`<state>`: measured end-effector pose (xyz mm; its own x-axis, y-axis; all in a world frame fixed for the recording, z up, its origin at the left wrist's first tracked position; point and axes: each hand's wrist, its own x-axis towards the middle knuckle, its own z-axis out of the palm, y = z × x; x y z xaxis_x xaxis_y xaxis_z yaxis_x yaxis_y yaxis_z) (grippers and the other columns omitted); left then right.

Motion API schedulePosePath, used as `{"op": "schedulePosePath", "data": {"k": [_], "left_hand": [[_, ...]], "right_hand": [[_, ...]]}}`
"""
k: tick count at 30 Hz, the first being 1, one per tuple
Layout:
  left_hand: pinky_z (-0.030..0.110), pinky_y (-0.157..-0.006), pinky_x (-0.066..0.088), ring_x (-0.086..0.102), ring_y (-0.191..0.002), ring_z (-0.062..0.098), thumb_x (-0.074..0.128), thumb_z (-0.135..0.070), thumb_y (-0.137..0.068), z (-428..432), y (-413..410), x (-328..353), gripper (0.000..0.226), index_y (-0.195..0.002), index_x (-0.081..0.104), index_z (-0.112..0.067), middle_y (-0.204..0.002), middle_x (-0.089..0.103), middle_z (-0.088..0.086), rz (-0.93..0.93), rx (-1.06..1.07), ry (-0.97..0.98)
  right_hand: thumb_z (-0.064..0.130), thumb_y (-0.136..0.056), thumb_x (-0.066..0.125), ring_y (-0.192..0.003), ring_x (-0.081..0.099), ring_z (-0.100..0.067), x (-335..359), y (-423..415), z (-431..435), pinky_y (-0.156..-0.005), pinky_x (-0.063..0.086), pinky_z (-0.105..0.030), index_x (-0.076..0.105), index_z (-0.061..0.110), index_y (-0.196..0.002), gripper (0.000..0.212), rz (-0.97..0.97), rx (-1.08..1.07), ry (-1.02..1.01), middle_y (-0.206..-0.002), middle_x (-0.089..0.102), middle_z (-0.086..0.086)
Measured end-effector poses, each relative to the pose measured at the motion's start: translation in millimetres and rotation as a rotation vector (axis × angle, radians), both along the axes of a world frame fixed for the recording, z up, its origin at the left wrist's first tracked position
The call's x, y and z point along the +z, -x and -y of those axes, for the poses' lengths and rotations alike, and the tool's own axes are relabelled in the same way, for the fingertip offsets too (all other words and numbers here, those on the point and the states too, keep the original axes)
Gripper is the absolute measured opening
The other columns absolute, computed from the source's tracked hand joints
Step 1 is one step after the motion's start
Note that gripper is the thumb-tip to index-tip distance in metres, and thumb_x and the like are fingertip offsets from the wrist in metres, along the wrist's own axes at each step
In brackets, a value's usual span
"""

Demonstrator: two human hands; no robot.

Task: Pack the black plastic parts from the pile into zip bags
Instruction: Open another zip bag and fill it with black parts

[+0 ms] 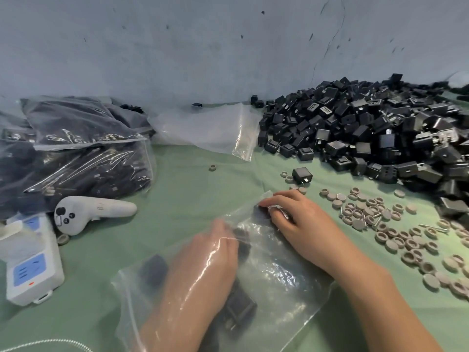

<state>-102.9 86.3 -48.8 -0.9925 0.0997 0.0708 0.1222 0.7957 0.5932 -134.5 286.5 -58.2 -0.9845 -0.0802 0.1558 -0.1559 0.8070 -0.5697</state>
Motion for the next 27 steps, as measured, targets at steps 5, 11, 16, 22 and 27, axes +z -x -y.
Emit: {"op": "schedulePosePath", "data": {"k": [5,11,16,22,27], "left_hand": [[0.016,-0.071,0.043,0.051,-0.078,-0.014,0.041,-0.068,-0.088,-5,-2,0,0.013,-0.097,0.043,-0.058,-0.085,0.059,-0.031,-0.013,-0.073,0.047],[0.007,-0.077,0.027,0.043,-0.134,0.019,0.013,-0.045,-0.106,-17,9,-6,0.052,-0.154,0.026,-0.029,-0.154,0.041,-0.001,0.190,-0.209,-0.002],[0.010,-0.069,0.039,0.058,-0.086,-0.013,0.033,-0.062,-0.097,-3,5,2,0.040,-0.136,0.033,-0.056,-0.095,0.065,-0.022,0.014,-0.124,-0.044],[0.018,-0.077,0.039,0.050,-0.093,-0.006,0.033,-0.061,-0.094,13,-14,6,0.022,-0.097,0.045,-0.043,-0.095,0.052,-0.023,-0.078,-0.176,0.025],[0.020,-0.095,0.038,0.044,-0.111,-0.007,0.028,-0.070,-0.088,6,-17,9,0.043,-0.109,0.055,-0.043,-0.108,0.048,-0.026,-0.093,-0.271,0.049]], "right_hand": [[0.034,-0.101,0.045,-0.115,0.053,-0.005,-1,1,0,-0.094,0.039,-0.025,0.063,0.042,-0.121,0.028,-0.010,-0.011,0.015,-0.126,0.051,0.022],[0.028,-0.103,0.043,-0.117,0.053,-0.009,1,1,1,-0.101,0.041,-0.031,0.064,0.038,-0.121,0.030,-0.010,-0.022,0.026,-0.128,0.053,0.018],[0.022,-0.104,0.040,-0.119,0.050,-0.009,8,-2,-1,-0.099,0.041,-0.030,0.066,0.034,-0.119,0.032,-0.085,-0.094,0.052,-0.127,0.056,0.014],[0.022,-0.104,0.039,-0.120,0.048,-0.010,10,-5,-6,-0.101,0.040,-0.034,0.066,0.033,-0.119,0.032,-0.069,-0.101,0.049,-0.126,0.057,0.014],[0.020,-0.103,0.039,-0.118,0.050,-0.011,11,-4,-3,-0.100,0.040,-0.034,0.066,0.034,-0.118,0.034,-0.068,-0.101,0.054,-0.126,0.058,0.014]]}}
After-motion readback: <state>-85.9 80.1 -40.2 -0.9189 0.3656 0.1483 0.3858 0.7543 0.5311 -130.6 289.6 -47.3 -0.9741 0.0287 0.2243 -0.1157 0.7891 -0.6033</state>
